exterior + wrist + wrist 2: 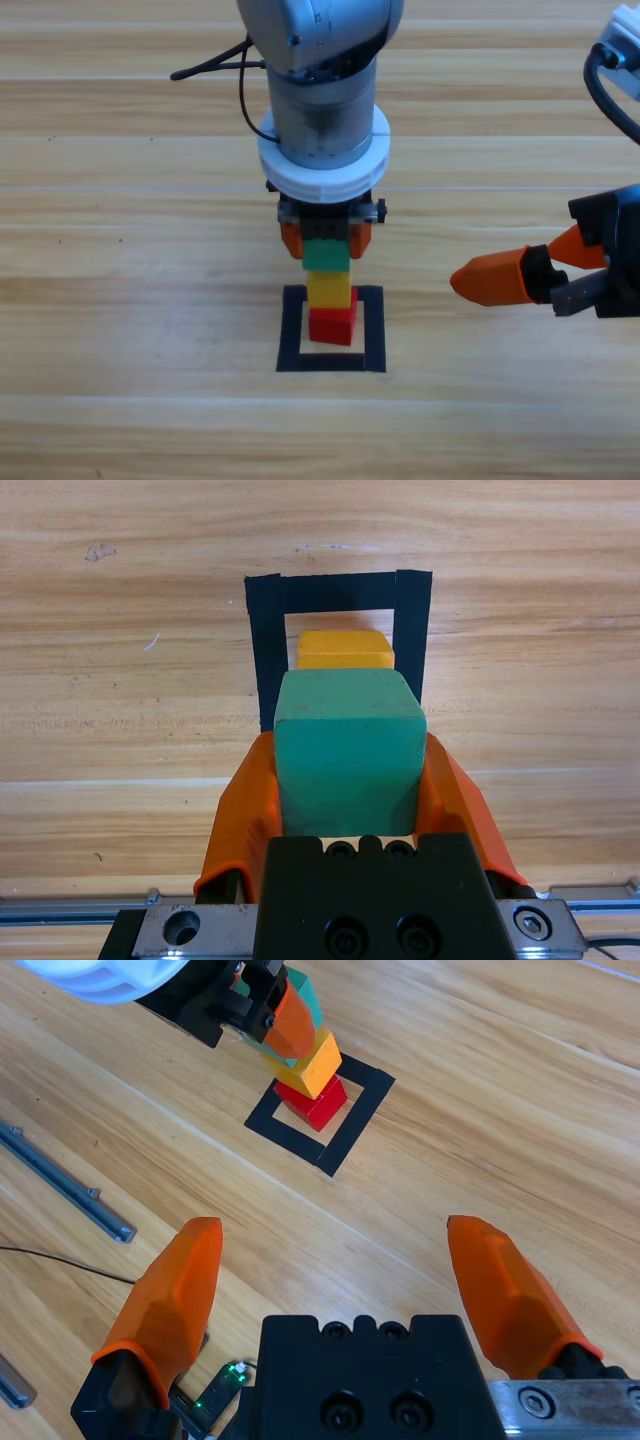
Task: Stack the blocks in the rectangular block: red at the bottom, yellow in the middle, green on top
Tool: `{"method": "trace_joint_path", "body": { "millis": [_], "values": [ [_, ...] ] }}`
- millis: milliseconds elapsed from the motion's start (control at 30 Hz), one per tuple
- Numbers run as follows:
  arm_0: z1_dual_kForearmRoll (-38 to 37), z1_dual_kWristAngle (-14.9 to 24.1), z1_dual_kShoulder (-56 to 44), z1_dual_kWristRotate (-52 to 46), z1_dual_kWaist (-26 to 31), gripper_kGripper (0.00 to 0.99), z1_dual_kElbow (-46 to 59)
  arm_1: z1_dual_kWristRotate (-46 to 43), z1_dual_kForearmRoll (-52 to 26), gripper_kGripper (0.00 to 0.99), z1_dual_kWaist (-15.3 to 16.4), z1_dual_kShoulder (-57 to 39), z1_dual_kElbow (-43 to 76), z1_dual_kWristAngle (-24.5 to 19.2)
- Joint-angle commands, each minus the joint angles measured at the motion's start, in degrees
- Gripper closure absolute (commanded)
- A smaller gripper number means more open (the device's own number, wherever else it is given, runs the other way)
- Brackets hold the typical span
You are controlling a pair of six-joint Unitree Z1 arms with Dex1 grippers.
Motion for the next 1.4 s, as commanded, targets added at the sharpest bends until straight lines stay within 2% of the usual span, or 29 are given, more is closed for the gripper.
{"method": "trace_joint_path", "body": {
  "millis": [33, 1233, 1333, 1400],
  "values": [
    [0.17, -0.31, 2.66, -0.64, -1.02, 0.932, 1.07, -0.52, -0.64, 0.0, -0.07, -1.73, 1.78, 0.79],
    [-0.53, -0.22, 4.33, -0.73, -1.02, 0.918, 0.72, -1.14, -1.16, 0.0, -0.07, -1.2, 2.04, 0.79],
    [-0.53, -0.22, 4.24, -0.73, -1.1, 0.82, 0.28, -1.22, -1.25, 0.0, -0.07, -1.2, 2.04, 0.79],
    [-0.53, -0.13, 4.42, -0.73, -1.37, 0.596, -0.16, -1.66, -1.25, 0.0, -0.07, -1.2, 2.13, 0.79]
  ]
}}
